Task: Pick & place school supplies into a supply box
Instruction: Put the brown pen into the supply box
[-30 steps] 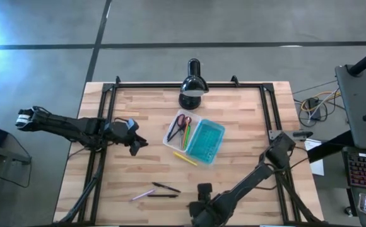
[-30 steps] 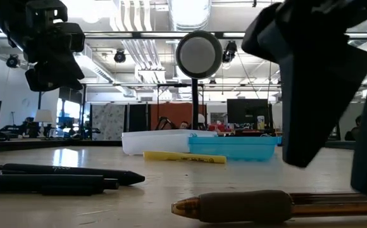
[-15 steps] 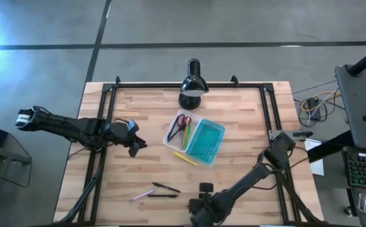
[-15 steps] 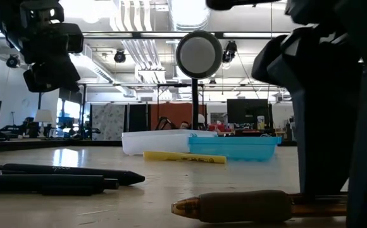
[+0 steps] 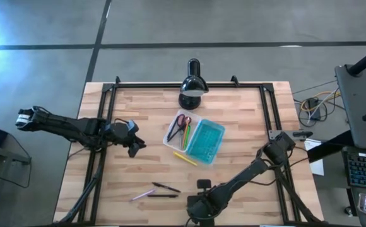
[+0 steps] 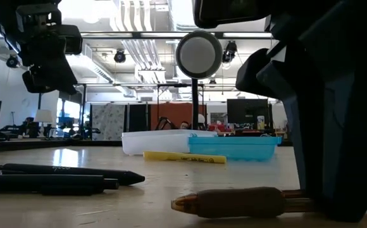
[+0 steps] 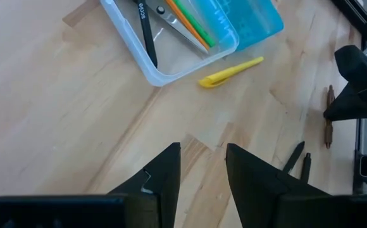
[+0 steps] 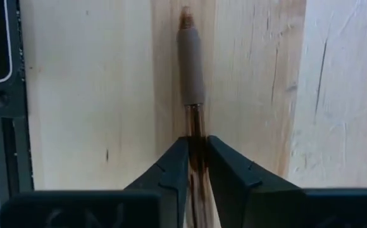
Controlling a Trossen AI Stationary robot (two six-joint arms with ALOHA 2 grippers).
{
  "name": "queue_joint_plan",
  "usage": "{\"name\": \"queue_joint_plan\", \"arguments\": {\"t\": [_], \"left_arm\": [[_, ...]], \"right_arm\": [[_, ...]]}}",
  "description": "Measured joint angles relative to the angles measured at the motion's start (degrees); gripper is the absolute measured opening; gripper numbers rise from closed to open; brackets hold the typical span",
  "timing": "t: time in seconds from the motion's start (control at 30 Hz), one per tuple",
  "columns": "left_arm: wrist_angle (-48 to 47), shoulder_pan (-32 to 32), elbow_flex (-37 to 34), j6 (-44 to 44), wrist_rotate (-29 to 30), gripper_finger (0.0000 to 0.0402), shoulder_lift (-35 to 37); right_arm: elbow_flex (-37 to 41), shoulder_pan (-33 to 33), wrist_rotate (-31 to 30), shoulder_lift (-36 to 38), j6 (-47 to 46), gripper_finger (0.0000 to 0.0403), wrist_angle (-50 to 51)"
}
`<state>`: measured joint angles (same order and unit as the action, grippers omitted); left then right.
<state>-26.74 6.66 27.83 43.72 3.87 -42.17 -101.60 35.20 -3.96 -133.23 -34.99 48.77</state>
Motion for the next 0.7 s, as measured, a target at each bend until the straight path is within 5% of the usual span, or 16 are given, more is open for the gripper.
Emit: {"name": "queue_joint_plan", "arguments": {"t": [0.37,0.7], "left_arm": [[0.04,-0.02,0.0,-0.08,0.25,0.011,0.0],[0.08,-0.02,0.0,-0.06,0.32,0.011,0.0]], "right_arm": [[0.2,-0.17,0.82,0.0,2.39,0.0085,-0.76],[-0.19,-0.22,0.57,0.11,5.43,0.0019,-0.47]]}}
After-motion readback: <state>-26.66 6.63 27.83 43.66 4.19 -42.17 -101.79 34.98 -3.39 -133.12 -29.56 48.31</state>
